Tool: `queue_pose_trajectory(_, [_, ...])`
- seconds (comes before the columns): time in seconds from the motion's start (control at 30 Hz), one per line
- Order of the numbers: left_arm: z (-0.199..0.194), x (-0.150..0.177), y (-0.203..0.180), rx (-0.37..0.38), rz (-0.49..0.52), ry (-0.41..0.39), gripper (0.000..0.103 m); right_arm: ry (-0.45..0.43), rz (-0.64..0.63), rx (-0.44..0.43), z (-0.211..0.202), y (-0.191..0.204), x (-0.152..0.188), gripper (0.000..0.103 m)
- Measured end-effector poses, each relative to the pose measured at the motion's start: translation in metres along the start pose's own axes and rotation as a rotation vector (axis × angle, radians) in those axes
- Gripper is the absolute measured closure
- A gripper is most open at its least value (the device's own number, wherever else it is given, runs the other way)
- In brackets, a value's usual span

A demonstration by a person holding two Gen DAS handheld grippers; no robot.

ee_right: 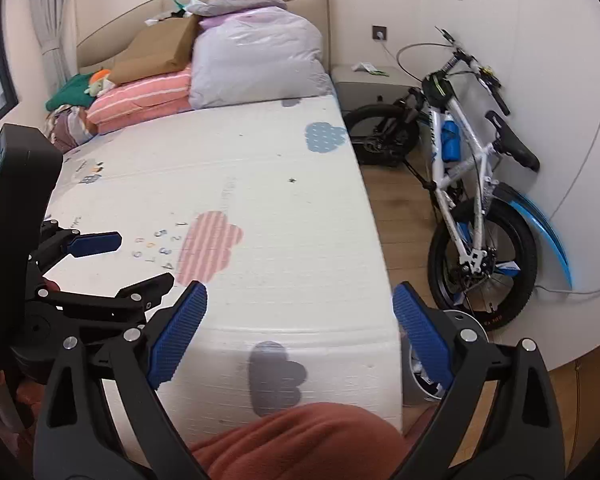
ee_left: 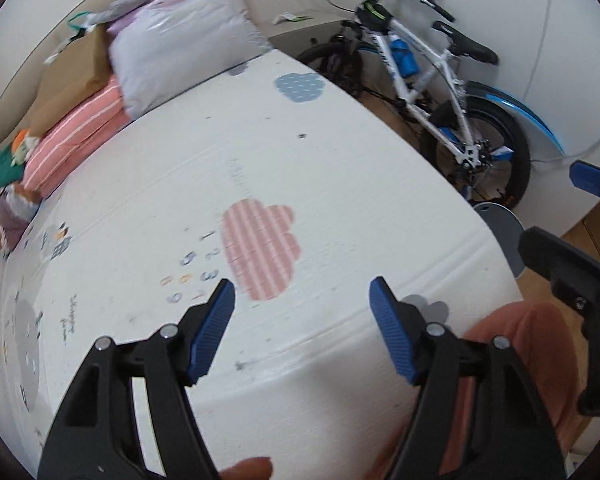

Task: Collect trash

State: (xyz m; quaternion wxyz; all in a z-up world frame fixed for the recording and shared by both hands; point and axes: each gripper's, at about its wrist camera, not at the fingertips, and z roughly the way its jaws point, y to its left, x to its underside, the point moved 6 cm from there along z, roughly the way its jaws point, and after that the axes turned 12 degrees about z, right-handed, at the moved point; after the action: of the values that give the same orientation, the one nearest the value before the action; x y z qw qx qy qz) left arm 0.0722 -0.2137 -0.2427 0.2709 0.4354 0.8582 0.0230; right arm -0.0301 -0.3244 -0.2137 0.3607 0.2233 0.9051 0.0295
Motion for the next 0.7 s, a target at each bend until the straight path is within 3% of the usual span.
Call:
queue_pose_trajectory(0.13, [-0.032, 0.032, 0.052, -0.084, -0.098, -0.008, 0.027, -0.011, -0.043, -0.062, -0.017, 0.052, -0.002, 0.012])
queue_pose_trajectory(0.37, [-0.085, 0.077, 0.114, -0.192, -0.229, 0.006, 0.024, -0.025, -0.108, -0.095, -0.047, 0.112, -0.002, 0.012])
queue_pose_trajectory(0.53, [-0.112, 0.1, 0.138, -0.188, -0.332, 0.014, 0.022, -0.035, -0.139, -0.123, -0.066, 0.143, -0.004, 0.01])
queue_pose_trajectory(0.7, [-0.129, 0.112, 0.15, -0.184, -0.371, 0.02, 0.021, -0.021, -0.181, -0.14, -0.073, 0.166, -0.004, 0.01])
